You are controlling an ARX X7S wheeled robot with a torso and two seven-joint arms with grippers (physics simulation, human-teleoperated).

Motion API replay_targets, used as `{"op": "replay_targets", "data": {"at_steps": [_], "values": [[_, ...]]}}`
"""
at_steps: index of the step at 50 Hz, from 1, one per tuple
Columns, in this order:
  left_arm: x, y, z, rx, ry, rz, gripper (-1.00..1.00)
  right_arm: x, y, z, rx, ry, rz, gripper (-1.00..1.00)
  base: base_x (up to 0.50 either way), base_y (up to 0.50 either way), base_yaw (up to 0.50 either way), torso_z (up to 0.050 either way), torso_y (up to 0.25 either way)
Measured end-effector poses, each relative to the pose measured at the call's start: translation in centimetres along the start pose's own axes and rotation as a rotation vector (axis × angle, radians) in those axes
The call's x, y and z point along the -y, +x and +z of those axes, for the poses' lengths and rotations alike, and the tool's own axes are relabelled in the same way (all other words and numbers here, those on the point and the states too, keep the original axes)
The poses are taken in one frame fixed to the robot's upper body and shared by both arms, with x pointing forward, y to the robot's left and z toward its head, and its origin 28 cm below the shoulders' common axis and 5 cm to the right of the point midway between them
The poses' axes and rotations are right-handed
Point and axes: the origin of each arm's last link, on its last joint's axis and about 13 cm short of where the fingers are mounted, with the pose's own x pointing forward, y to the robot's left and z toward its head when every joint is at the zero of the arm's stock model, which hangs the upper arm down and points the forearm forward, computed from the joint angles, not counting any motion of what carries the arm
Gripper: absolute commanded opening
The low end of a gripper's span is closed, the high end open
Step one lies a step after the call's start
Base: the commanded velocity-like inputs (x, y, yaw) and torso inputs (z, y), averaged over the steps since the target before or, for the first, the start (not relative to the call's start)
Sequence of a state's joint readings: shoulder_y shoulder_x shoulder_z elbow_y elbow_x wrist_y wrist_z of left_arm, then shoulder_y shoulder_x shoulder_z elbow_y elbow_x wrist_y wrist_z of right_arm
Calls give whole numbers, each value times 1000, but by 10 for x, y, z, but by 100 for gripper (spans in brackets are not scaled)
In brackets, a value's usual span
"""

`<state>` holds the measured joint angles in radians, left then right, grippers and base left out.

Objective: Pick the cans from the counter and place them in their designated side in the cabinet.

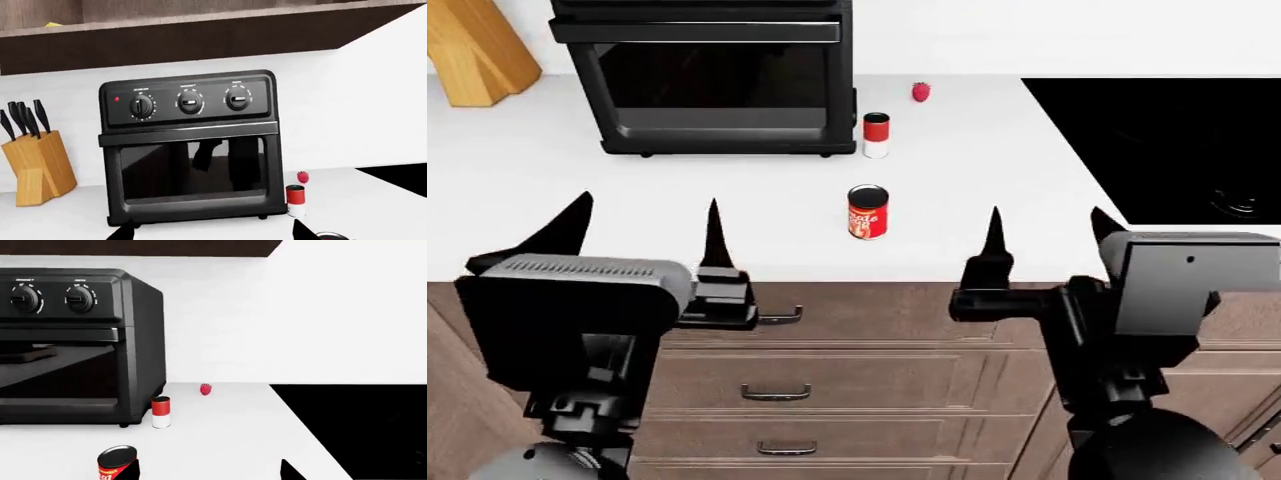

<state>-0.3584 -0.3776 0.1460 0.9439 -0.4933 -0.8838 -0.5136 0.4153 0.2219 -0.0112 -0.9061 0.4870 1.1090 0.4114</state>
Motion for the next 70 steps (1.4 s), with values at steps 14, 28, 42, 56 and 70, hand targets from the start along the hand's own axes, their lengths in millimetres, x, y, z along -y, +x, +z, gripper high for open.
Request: {"op": "replay_targets", "data": {"at_steps": [14, 28, 42, 56, 70], "values": [[23, -22, 47, 289, 30, -221, 100, -15, -25, 52, 296, -83, 138, 100, 0, 0, 0, 0, 0], [-2, -48, 44, 211, 76, -164, 100, -11, -57, 53, 348, -119, 217, 100, 0, 0, 0, 0, 0], [-21, -59, 45, 194, 88, -90, 100, 16, -75, 40, 254, -143, 91, 100, 36, 0, 0, 0, 0], [-24, -63, 45, 183, 89, -82, 100, 18, -82, 37, 216, -135, 94, 100, 500, 0, 0, 0, 0], [-22, -64, 42, 174, 87, -88, 100, 15, -83, 33, 195, -136, 111, 100, 500, 0, 0, 0, 1]]}}
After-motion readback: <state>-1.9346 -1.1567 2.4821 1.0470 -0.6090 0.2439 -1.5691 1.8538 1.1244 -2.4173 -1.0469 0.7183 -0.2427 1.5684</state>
